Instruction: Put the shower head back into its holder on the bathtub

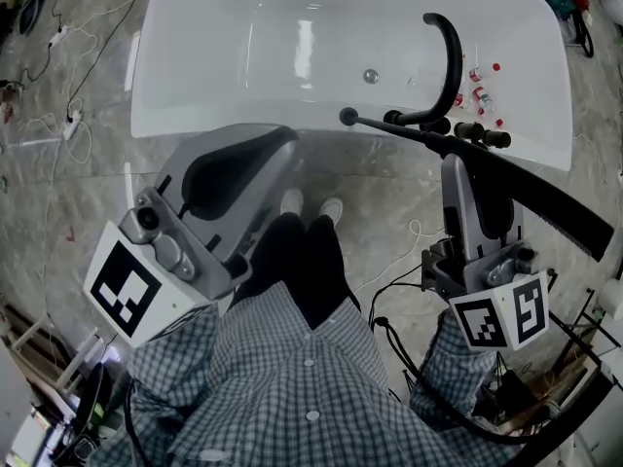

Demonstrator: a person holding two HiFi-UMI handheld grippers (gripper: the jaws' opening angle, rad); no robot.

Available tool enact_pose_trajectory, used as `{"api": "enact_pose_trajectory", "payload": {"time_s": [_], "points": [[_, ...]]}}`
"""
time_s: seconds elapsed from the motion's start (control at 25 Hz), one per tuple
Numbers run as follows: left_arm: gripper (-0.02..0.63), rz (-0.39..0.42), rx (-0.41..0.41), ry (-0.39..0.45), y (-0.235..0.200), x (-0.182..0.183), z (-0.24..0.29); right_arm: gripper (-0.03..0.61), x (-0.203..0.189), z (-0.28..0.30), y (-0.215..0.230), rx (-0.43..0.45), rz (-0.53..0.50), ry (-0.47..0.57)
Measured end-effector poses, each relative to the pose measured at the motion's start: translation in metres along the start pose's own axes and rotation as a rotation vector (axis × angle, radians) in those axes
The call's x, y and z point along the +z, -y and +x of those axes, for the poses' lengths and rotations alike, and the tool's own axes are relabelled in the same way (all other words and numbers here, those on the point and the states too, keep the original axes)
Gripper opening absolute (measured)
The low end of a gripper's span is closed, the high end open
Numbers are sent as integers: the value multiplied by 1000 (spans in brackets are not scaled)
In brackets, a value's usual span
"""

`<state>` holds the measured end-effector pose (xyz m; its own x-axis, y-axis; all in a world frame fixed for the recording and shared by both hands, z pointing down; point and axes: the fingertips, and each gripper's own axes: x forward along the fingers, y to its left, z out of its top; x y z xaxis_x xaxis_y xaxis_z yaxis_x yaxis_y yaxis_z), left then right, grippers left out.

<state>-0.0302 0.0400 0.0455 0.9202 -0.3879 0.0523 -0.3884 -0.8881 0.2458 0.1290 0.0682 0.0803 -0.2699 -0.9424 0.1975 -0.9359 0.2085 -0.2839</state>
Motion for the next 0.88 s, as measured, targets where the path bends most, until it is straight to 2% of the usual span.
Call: {"api": "enact_pose_trajectory", "payload": {"time_s": [0.88], "points": [[8,-66,22,-13,-39,-56,12,133,-54,40,23,-19,30,-49]]}}
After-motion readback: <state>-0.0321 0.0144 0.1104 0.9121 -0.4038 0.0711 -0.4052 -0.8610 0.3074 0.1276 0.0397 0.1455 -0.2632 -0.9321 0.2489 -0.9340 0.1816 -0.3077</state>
